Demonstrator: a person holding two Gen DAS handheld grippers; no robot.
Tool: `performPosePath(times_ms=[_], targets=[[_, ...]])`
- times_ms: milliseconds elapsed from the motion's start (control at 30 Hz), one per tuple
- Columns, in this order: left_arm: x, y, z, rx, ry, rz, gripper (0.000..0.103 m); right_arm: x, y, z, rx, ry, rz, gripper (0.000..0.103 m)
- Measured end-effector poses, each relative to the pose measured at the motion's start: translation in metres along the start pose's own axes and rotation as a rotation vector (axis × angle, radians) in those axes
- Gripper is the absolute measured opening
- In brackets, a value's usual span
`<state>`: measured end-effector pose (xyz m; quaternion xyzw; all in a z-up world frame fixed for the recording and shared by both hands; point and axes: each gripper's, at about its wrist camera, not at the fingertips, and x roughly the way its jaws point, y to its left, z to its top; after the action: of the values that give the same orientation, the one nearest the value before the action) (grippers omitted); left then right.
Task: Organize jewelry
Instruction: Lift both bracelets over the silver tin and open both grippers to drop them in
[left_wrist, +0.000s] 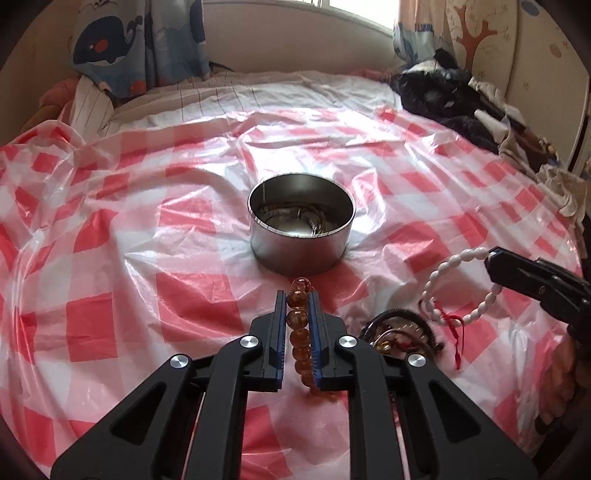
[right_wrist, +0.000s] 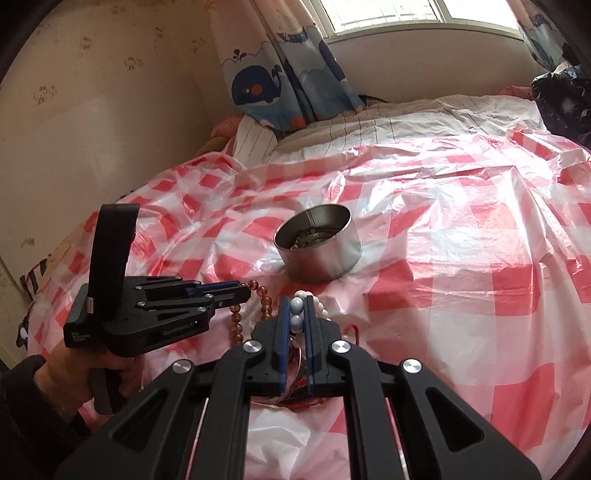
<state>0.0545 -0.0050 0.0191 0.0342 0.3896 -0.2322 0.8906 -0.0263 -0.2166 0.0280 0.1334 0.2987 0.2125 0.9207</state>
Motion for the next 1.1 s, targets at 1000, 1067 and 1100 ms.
performPosePath(times_ms=[1000,1067,1100], targets=[[-0.012,-0.018,0.075,0.002,-0.157,-0.052,0.010,0.032,0.004,0.064,-0.018,-0.073,0.057,0.008],[-0.004,-0.015,0.081,-0.019,-0.162,-0.070,0.010,0.040,0.004,0.072,-0.027,-0.077,0.052,0.008],[0.001,-0.013,0.084,-0.035,-0.169,-0.084,0.010,0.043,0.004,0.075,-0.031,-0.080,0.048,0.008]])
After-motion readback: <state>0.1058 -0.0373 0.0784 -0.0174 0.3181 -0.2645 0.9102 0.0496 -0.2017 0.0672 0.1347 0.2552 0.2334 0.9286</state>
